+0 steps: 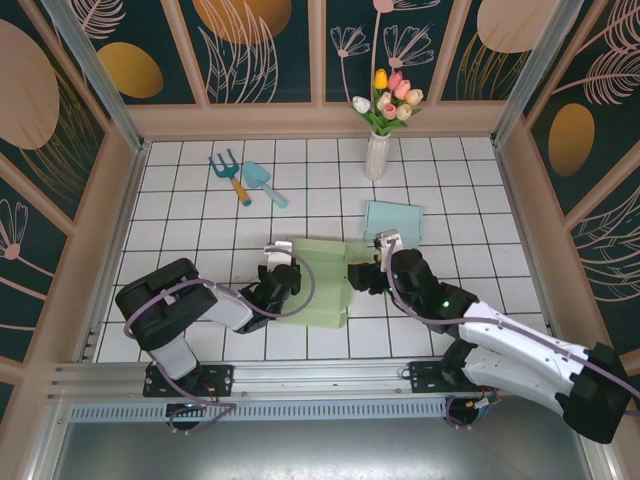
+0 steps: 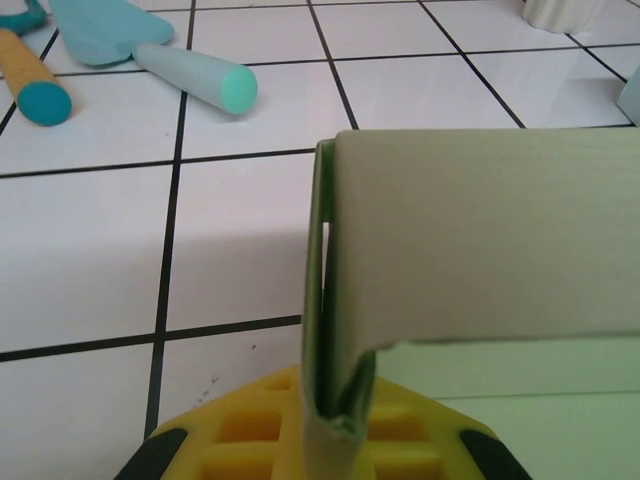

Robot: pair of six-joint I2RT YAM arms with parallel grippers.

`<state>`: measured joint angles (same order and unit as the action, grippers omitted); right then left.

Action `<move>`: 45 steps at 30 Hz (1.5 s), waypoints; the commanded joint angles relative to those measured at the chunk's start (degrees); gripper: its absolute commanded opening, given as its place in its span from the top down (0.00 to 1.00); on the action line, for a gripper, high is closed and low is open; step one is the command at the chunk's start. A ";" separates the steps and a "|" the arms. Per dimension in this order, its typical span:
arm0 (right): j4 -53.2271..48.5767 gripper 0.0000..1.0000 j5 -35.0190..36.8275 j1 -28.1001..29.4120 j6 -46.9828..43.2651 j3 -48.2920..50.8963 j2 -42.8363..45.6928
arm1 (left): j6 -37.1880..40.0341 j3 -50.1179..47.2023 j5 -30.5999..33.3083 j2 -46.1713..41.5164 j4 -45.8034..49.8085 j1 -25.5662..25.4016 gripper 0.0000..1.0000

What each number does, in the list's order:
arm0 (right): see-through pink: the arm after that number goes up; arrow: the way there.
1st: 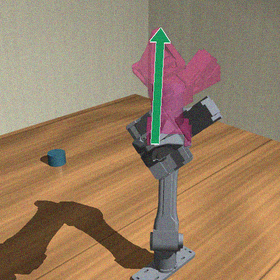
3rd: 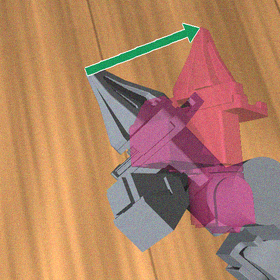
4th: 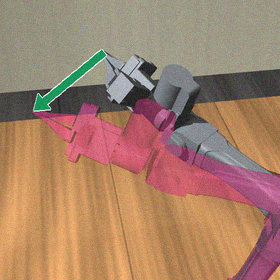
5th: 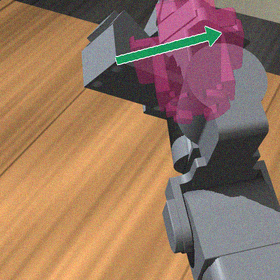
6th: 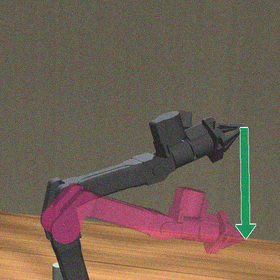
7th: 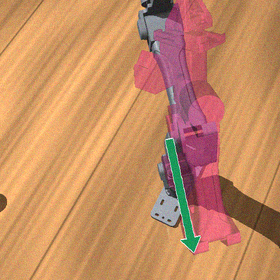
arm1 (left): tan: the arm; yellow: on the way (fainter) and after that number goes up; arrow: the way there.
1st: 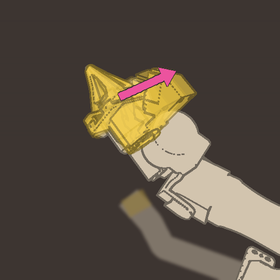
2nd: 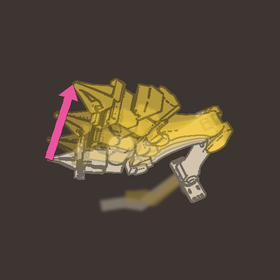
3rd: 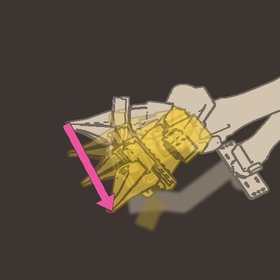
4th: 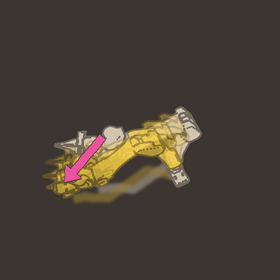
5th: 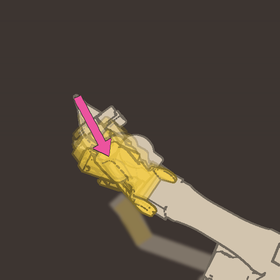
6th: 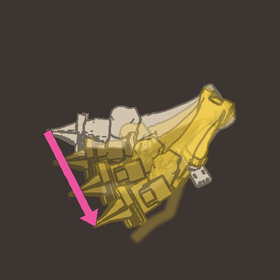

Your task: Fold the paper box

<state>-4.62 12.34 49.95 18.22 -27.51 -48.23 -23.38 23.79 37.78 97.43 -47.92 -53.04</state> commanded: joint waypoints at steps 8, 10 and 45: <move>8.11 0.32 -2.41 -10.31 -36.47 4.05 0.20 | 10.70 -3.56 -2.06 0.01 -8.41 -0.25 1.00; 10.63 0.32 -7.84 -15.02 -42.26 4.97 -1.27 | 11.20 -3.58 -2.26 0.43 -9.18 -0.30 1.00; 16.72 0.37 -30.80 -21.19 -70.82 5.45 -15.29 | 9.25 -2.17 -5.34 1.12 -7.98 -0.29 1.00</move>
<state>8.97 -15.62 27.77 -52.18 -22.70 -63.33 -14.22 21.06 33.23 99.00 -57.21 -53.04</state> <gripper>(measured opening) 0.629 0.098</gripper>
